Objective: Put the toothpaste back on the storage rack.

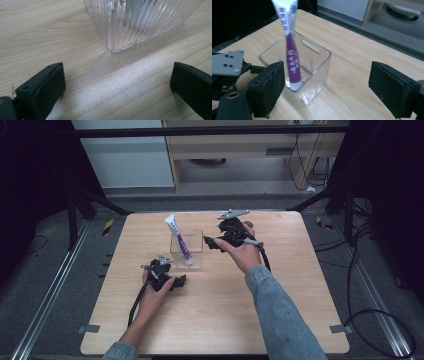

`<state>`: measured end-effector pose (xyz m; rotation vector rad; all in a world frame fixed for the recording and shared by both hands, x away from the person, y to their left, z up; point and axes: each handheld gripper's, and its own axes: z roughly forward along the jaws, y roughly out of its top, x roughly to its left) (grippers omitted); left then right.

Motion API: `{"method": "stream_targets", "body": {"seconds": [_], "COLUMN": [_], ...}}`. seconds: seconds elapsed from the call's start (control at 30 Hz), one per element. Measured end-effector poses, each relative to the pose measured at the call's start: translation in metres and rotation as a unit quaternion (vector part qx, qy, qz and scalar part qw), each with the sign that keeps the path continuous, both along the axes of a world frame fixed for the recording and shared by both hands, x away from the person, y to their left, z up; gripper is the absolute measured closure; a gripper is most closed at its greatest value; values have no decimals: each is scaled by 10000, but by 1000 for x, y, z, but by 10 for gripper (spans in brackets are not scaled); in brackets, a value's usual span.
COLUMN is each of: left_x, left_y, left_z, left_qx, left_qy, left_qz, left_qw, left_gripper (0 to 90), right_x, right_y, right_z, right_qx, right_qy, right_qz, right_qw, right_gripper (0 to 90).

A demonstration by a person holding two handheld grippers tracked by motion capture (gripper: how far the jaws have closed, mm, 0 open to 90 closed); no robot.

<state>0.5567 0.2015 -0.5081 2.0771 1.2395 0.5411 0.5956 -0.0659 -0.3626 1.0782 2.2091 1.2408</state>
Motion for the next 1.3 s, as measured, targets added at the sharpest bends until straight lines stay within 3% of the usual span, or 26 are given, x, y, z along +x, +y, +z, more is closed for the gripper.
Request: {"method": "stream_targets", "body": {"seconds": [0.3, 0.57, 1.13, 1.3], "left_x": [0, 0, -1, -1], "left_y": [-1, -1, -1, -1], "left_z": [0, 0, 0, 0], "left_qx": [-19, -15, 8, 10], "left_qy": [-7, -6, 5, 6], "left_qz": [26, 24, 1, -2], "left_qw": [10000, 10000, 10000, 10000], "left_gripper": [0, 0, 0, 0], "right_x": [-7, -9, -19, -22], "right_y": [-23, -46, -83, -93], "right_z": [3, -2, -12, -14], "right_qx": [33, 100, -112, -62], "right_qy": [47, 72, 58, 46], "right_qz": [-108, -388, -644, -729], "right_qw": [9999, 9992, 9978, 9973], "right_gripper": [115, 110, 161, 166]}}
